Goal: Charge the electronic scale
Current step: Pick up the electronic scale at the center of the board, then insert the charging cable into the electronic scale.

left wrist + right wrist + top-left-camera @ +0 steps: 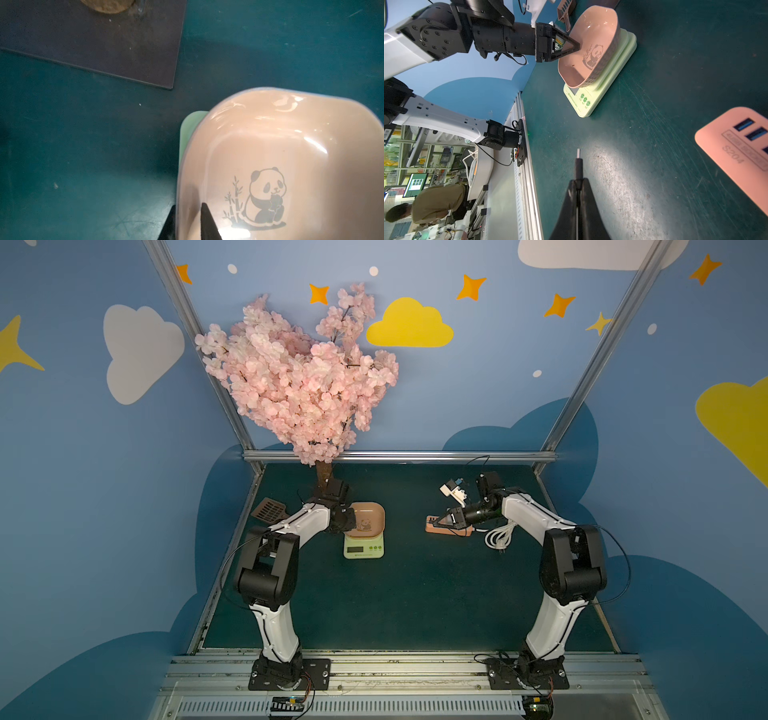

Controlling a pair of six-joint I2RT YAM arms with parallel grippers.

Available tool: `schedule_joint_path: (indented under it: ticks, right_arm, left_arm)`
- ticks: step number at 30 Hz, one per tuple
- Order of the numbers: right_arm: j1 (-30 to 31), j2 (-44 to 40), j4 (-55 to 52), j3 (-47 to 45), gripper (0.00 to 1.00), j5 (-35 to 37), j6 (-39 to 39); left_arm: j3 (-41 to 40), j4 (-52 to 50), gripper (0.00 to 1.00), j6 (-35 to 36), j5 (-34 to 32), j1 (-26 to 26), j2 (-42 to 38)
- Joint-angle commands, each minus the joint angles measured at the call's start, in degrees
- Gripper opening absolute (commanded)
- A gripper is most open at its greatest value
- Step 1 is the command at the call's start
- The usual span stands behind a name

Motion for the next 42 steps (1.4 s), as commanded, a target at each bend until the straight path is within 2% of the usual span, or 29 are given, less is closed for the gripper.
schedule_joint_path:
  ticks: [1, 5, 11, 14, 19, 22, 28, 34, 42]
  right_arm:
    - [0.12, -0.79, 0.56, -0.62, 0.00, -2.33, 1.12]
    - [0.01, -0.88, 1.06, -0.99, 0.00, -3.32, 2.31]
    - [-0.55, -2.97, 4.69, -4.28, 0.00, -2.25, 7.03]
    - [-0.99, -3.00, 6.10, -5.37, 0.00, -4.07, 9.54]
    - [-0.86, -4.34, 8.74, -7.67, 0.00, -5.56, 12.29]
    - [-1.11, -5.18, 9.90, -8.88, 0.00, -4.27, 15.30]
    - [-1.32, -6.97, 14.44, -12.62, 0.00, -7.07, 18.79]
    - [-1.18, -8.14, 15.45, -14.06, 0.00, -9.10, 18.48]
    - [-0.36, -9.21, 15.05, -15.75, 0.00, -11.25, 15.19]
  left_arm:
    - [1.01, -0.50, 0.13, 0.49, 2.70, -0.14, 0.77]
    - [-0.82, 2.58, 0.03, 0.38, 7.02, -0.21, -0.08]
    - [-2.17, 6.93, 0.03, -1.56, 14.93, -0.88, -1.41]
    - [-2.82, 9.45, 0.03, -3.11, 18.78, -1.50, -2.57]
    - [-3.73, 13.69, 0.03, -5.02, 22.10, -2.72, -5.10]
    - [-3.92, 14.84, 0.03, -5.26, 21.18, -3.91, -6.84]
    - [-5.77, 20.14, 0.03, -7.75, 22.40, -4.14, -11.06]
    - [-5.35, 23.38, 0.03, -9.37, 21.50, -5.13, -12.97]
    - [-1.57, 26.20, 0.03, -7.23, 24.91, -7.25, -9.88]
